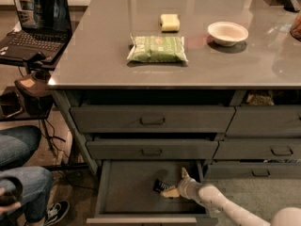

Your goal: Pick rxbar chocolate from bottom drawer and place on counter

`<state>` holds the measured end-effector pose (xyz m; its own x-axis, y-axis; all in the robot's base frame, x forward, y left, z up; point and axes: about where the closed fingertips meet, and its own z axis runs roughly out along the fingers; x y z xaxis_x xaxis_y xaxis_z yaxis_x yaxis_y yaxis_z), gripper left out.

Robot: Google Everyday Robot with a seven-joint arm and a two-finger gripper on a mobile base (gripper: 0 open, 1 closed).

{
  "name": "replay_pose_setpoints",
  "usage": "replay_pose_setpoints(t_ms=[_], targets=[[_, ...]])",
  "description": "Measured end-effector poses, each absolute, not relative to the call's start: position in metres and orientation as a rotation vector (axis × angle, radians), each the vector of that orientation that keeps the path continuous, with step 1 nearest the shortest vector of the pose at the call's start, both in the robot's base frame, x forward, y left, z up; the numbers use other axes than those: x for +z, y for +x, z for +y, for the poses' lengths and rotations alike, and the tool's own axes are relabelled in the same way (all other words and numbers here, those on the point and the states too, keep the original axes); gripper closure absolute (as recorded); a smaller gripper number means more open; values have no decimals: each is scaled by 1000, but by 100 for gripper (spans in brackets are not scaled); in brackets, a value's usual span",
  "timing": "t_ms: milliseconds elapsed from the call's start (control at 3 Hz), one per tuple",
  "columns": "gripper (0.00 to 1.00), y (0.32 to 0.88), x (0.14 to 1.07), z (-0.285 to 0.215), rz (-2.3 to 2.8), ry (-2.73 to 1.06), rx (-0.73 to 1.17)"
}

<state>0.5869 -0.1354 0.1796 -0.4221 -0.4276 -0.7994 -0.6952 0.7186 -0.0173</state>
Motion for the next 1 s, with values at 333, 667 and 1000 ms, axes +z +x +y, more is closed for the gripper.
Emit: replay_pose_setpoints(t_ms=[333, 667, 1000], targets=[[0, 594, 168, -149, 2092, -816, 380], [0, 594, 168, -147, 2091, -818, 383], [0, 576, 143, -146, 2126, -847, 382]])
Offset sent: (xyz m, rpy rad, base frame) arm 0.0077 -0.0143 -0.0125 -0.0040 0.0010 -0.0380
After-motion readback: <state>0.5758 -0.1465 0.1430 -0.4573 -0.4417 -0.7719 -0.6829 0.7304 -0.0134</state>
